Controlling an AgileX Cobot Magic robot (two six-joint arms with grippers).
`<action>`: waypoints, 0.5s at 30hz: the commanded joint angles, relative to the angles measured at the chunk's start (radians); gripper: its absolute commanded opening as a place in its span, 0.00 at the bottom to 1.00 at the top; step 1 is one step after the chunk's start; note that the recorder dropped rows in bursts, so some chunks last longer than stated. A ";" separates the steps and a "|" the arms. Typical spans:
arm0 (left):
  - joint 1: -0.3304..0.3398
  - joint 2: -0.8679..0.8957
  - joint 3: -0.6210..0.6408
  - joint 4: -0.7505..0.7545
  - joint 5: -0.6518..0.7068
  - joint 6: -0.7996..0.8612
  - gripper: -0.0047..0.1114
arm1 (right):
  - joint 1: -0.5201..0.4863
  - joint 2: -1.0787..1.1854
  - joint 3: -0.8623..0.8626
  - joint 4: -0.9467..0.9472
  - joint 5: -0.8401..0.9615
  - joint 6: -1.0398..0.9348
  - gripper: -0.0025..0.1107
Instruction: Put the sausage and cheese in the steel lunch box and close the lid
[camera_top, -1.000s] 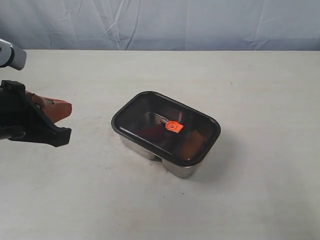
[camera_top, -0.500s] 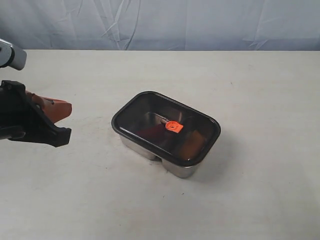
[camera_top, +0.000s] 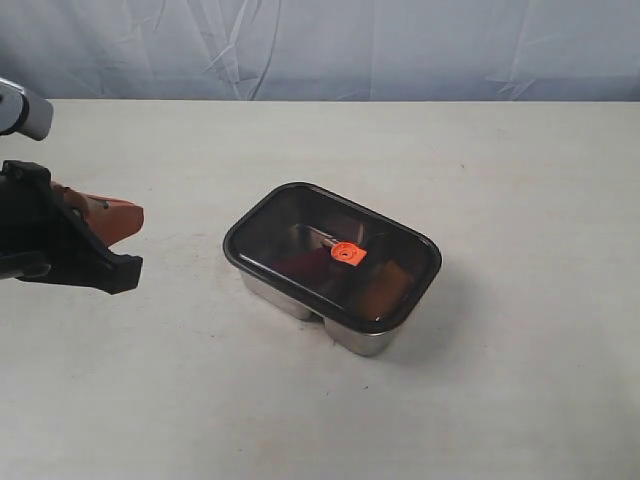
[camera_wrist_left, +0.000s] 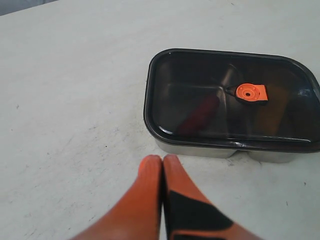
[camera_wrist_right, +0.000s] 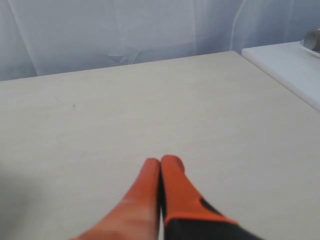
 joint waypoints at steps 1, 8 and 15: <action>-0.002 -0.006 0.003 0.003 -0.007 -0.002 0.04 | -0.005 -0.007 0.005 0.018 -0.019 -0.016 0.02; -0.002 -0.017 0.008 0.005 -0.013 -0.001 0.04 | -0.005 -0.007 0.005 0.025 -0.019 -0.016 0.02; -0.004 -0.224 0.097 0.152 -0.047 0.040 0.04 | -0.005 -0.007 0.005 0.030 -0.019 -0.016 0.02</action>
